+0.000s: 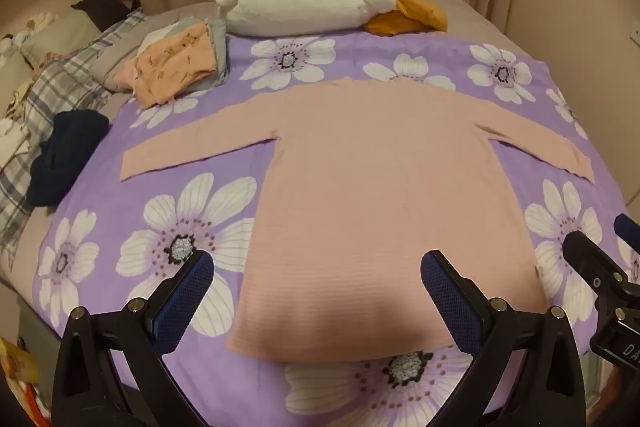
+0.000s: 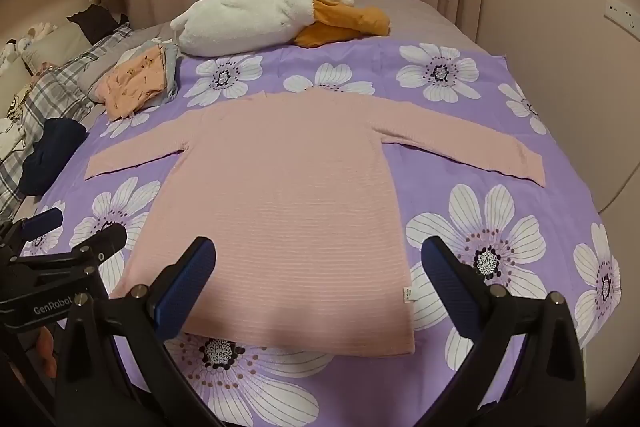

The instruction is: Fold small clothes

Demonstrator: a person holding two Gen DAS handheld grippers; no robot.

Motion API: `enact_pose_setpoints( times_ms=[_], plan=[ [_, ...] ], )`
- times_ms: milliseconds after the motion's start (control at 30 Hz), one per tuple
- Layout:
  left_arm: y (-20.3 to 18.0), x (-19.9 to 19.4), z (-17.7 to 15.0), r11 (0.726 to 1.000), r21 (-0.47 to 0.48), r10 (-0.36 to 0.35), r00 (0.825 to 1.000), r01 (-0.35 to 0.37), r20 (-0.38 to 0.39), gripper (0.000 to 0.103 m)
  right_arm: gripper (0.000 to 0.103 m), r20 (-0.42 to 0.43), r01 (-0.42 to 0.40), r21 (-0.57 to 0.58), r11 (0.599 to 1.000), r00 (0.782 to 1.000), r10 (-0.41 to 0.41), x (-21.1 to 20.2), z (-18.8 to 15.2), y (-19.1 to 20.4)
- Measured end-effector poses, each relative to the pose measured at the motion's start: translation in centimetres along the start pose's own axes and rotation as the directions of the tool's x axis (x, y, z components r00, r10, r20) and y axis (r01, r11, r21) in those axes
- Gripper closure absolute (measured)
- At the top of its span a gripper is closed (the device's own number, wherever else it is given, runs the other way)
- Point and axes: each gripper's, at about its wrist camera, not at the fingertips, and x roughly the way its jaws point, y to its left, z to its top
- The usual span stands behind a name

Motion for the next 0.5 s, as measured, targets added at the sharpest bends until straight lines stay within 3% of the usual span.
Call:
enact_pose_setpoints(
  times_ms=[167,300,500],
  plan=[
    [0.3,0.7,0.1,1.000,-0.016,0.000,1.000,0.000,-0.017,0.001,0.000,-0.002,0.000,-0.005,1.000,1.000,0.000,-0.1,0.0,0.4],
    [1.4,1.1,0.1,0.998,-0.048,-0.046,0.998,0.044,-0.043,0.001,0.000,-0.006,-0.018,0.002,1.000,1.000,0.018,0.3,0.3,-0.1],
    [1.4,0.9,0.2,0.998,-0.046,-0.035,0.999,0.034,-0.037,0.001,0.000,0.004,-0.015,-0.005,1.000,1.000,0.015,0.2,0.3,-0.2]
  ],
)
